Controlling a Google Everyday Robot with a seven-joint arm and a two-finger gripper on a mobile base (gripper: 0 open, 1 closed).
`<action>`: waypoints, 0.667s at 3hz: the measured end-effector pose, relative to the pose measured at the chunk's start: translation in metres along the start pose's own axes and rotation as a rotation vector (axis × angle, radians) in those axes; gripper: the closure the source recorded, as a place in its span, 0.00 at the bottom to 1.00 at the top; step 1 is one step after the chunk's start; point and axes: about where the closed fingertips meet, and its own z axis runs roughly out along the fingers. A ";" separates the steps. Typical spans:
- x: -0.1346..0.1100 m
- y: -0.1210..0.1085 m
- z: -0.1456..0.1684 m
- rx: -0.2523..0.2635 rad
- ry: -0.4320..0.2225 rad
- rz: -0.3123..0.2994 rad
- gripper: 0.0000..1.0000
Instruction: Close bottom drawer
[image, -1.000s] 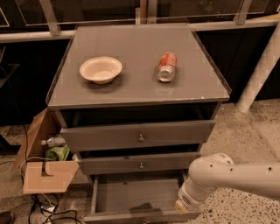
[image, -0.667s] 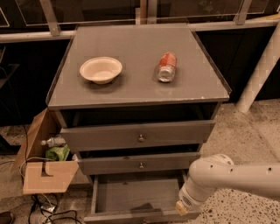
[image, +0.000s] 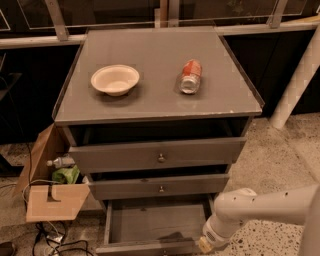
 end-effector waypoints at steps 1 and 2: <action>0.011 -0.015 0.056 -0.061 0.030 0.087 1.00; 0.018 -0.022 0.100 -0.099 0.068 0.142 1.00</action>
Offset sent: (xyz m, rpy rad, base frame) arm -0.0182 -0.0028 -0.1560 0.0200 0.2180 -0.1696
